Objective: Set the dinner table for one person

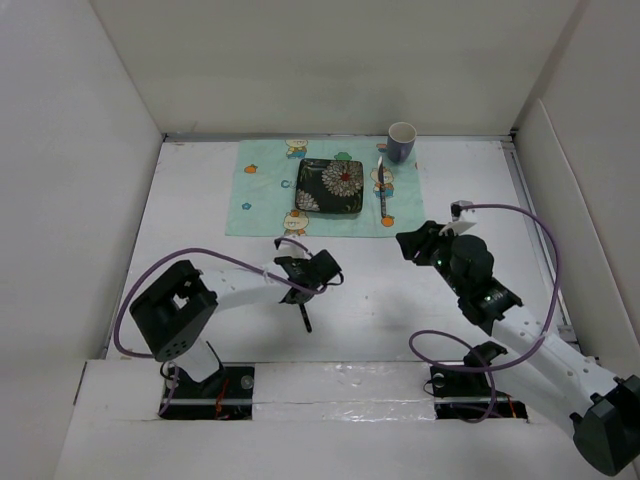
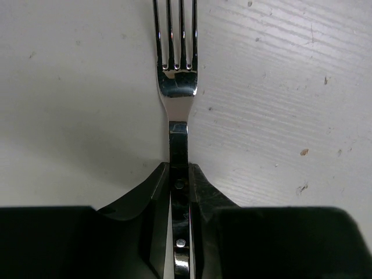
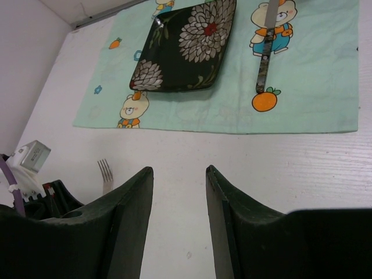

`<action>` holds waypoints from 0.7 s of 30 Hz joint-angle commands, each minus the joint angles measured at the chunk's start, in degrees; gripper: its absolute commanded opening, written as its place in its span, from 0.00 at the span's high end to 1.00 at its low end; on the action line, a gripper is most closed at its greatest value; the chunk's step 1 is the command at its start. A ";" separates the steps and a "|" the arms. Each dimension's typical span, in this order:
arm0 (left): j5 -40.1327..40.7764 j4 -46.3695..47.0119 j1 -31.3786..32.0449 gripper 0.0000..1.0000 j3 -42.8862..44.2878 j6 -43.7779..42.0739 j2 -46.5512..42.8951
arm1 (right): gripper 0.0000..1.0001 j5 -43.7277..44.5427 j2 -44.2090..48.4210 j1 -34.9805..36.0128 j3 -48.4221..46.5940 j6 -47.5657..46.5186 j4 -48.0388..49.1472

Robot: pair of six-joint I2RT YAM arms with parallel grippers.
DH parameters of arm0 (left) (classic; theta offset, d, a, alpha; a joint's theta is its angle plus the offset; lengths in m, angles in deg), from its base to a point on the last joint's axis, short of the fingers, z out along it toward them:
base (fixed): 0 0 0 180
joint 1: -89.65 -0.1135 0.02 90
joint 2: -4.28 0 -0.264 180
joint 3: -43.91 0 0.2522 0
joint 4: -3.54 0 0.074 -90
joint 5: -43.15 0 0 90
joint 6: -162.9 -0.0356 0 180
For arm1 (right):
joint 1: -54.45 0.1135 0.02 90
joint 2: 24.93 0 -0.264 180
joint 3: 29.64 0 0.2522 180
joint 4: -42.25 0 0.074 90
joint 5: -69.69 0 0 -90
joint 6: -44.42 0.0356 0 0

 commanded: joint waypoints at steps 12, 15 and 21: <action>0.05 -2.42 -14.78 1.00 39.41 -36.41 4.36 | 0.53 -0.44 3.08 -0.14 -0.59 -0.88 1.76; -1.80 -3.58 -18.74 1.00 45.77 -40.63 9.20 | 0.54 -0.51 3.70 -0.14 -0.24 -1.24 2.53; -8.92 2.21 -30.41 1.00 50.54 -50.90 17.64 | 0.54 0.09 5.10 0.39 0.02 -1.33 2.62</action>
